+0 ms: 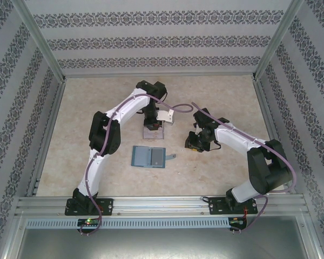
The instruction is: Take the credit cards out of the card holder
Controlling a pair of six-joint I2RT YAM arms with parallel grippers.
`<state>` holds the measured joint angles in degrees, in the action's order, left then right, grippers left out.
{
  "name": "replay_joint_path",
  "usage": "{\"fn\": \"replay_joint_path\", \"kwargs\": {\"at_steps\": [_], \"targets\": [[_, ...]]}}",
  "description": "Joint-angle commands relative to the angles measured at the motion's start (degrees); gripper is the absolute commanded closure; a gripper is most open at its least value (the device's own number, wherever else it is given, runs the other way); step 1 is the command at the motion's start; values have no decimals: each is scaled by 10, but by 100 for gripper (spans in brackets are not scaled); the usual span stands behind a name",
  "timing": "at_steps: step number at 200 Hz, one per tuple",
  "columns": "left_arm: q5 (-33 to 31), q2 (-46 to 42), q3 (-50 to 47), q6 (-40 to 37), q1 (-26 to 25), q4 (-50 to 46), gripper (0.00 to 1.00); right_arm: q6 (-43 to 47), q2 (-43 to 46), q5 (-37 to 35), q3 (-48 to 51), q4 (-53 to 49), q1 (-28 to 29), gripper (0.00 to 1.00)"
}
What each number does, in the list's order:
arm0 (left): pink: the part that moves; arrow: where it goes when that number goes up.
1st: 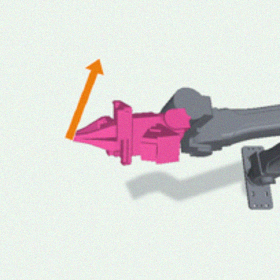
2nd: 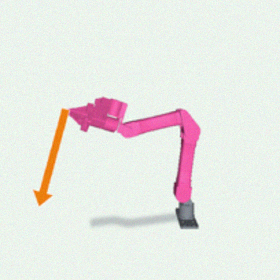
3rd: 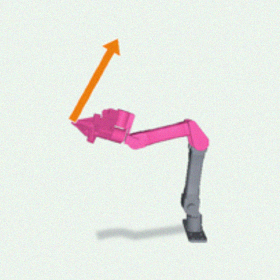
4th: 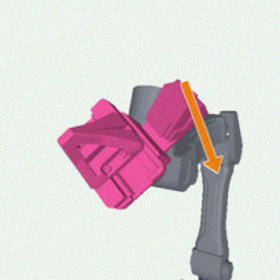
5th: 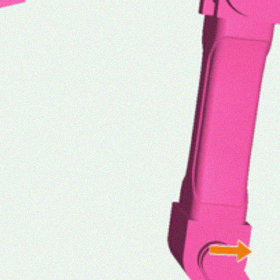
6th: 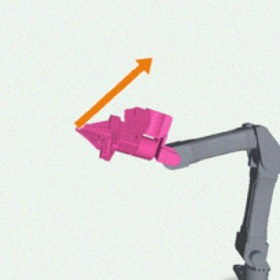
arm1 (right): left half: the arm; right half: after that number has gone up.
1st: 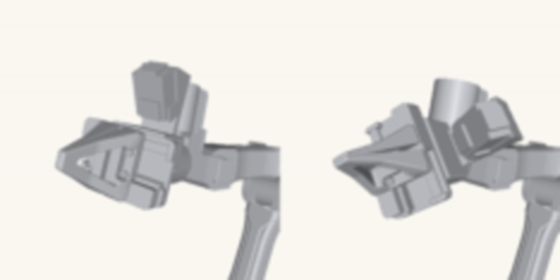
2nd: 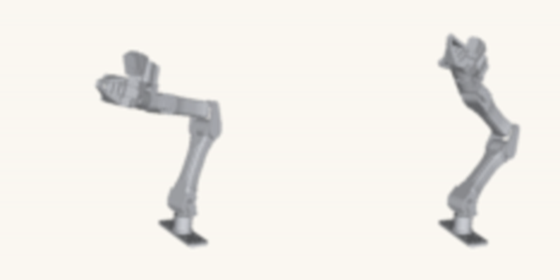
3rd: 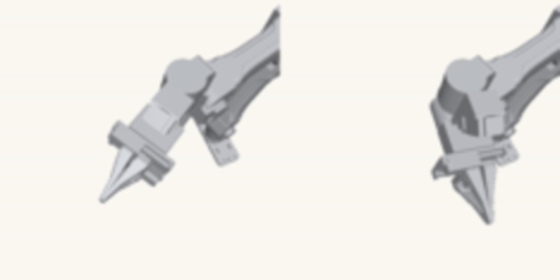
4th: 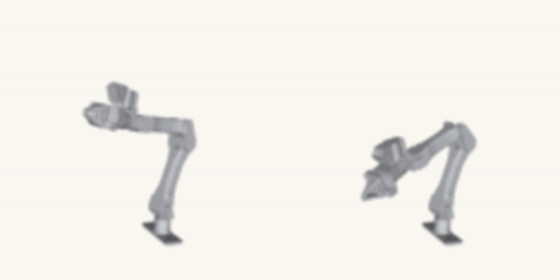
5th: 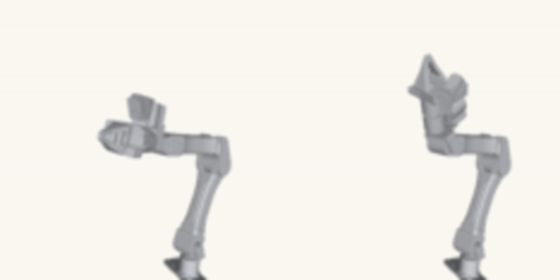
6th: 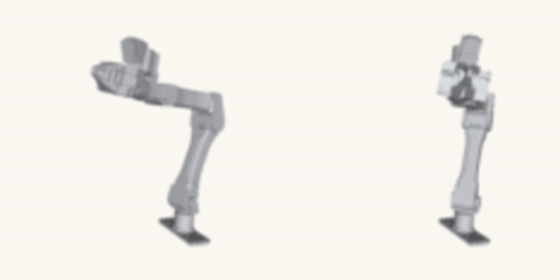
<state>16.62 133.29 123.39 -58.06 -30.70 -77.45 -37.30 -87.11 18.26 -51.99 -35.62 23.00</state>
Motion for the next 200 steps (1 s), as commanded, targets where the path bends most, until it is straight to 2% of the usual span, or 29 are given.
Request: {"fn": "replay_joint_path", "kwargs": {"at_steps": [1, 13, 43, 65, 87, 135, 168, 200], "targets": [[17, 19, 30, -2, -6, -59, 100, 1, 7, -4, -2, -9, 0, 73], [14, 21, 34, 0, -6, -59, 99, 1, 8, -4, -1, -9, 1, 72], [-12, 18, 35, 14, -6, -40, 86, -1, 6, -4, 0, -7, 1, 72], [-41, 10, 34, 22, -6, -22, 81, -1, 7, -5, -2, -7, 1, 72], [-43, -7, 33, 21, -6, -11, 75, -3, 8, -5, -5, -7, 2, 73], [-44, -54, 11, 52, -7, 12, 74, -8, 6, -6, -12, -4, 16, 72], [-50, -83, -3, 138, -11, 20, 76, -18, -9, -5, -27, 4, 41, 72], [-81, -134, -73, 252, -10, 78, 76, -26, -26, -2, -46, 7, 72, 73]]}}
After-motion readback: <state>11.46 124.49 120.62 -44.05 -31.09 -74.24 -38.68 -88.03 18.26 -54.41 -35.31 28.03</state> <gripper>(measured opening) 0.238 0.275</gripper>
